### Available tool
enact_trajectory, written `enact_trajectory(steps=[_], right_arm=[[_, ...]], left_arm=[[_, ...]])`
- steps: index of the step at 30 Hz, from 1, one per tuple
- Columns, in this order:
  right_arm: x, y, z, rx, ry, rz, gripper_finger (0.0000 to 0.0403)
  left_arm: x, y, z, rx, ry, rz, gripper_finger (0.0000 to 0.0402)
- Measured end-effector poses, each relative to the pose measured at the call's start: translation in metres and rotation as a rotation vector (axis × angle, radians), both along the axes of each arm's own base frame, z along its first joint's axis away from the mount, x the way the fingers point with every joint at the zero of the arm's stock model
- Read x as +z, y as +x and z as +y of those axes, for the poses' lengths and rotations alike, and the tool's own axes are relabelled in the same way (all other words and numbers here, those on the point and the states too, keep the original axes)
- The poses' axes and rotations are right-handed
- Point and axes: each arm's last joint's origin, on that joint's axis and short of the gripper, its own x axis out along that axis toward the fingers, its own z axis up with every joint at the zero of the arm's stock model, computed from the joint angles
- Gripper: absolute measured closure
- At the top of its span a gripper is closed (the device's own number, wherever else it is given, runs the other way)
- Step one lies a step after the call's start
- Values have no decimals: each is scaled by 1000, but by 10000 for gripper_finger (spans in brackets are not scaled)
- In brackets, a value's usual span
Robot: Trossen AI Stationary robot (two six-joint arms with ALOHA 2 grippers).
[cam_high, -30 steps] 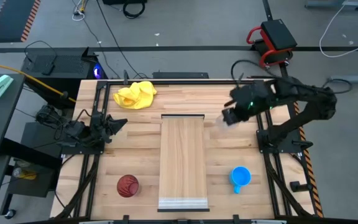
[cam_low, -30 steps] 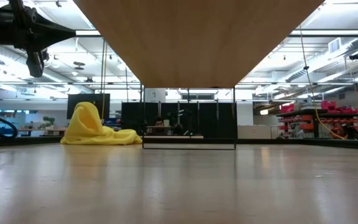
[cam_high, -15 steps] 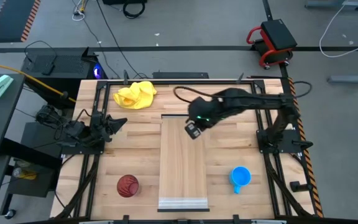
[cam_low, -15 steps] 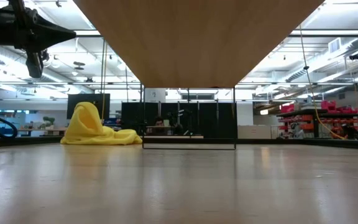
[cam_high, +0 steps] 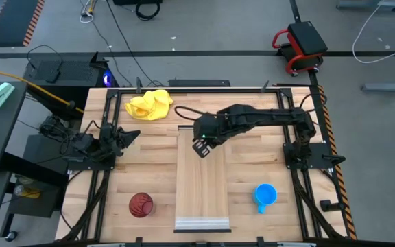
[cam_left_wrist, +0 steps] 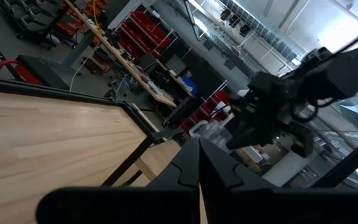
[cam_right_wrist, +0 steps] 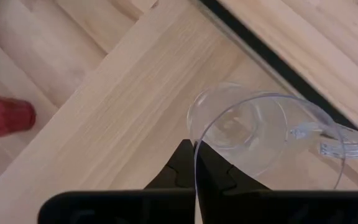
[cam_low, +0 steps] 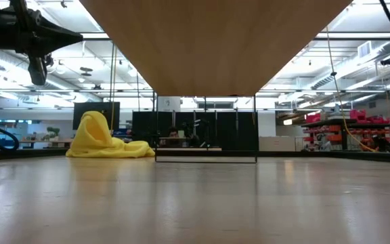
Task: Stack small to large cups/mugs on shelf
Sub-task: Put the transparent mug on the shelf
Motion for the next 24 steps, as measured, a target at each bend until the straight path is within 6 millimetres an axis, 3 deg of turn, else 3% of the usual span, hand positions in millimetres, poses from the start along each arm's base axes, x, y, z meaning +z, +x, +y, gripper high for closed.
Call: enact_trajectory(steps=[8,16,24], right_arm=[[5,-4,12,16,-4,-27,403],[6,-2,25,68,0,-59,402],[0,6,25,89,0,-61,402]], left_arm=[[0,0,0,13,-2,3,377],[0,0,0,15,-2,2,395],[0,0,0,14,-7,0,375]])
